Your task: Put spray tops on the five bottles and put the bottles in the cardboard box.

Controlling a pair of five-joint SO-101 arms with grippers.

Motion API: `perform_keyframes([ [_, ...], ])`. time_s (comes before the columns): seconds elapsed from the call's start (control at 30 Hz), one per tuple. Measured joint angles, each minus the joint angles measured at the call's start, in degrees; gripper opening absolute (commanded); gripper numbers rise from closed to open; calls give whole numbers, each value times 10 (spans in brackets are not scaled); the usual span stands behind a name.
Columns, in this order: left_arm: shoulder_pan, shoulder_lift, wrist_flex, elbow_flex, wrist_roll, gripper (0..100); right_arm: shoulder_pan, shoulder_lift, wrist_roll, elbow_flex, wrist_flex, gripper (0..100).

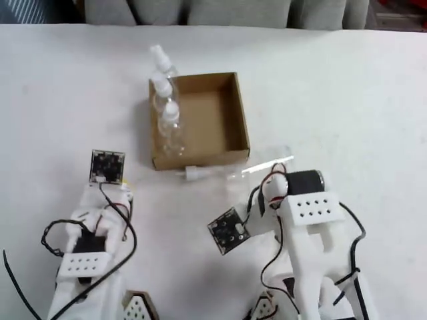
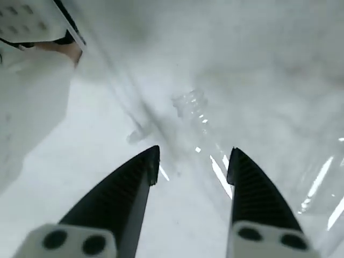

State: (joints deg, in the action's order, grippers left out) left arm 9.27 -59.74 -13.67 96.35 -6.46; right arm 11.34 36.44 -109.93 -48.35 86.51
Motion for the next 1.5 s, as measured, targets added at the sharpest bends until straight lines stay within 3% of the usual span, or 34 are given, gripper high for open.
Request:
perform_keyframes([
  [0.4, 0, 0, 0, 0, 0, 35, -11, 0, 0, -39, -86, 241],
  [0.9, 0, 0, 0, 0, 0, 35, -64, 0, -63, -71, -108, 261],
  [1.27, 0, 0, 0, 0, 0, 35, -76, 1, -74, -165, -236, 259],
  [1.4, 0, 0, 0, 0, 0, 35, -78, 1, -74, -185, -265, 245],
  [1.5, 0, 0, 0, 0, 0, 35, -80, 1, -74, -193, -282, 166],
])
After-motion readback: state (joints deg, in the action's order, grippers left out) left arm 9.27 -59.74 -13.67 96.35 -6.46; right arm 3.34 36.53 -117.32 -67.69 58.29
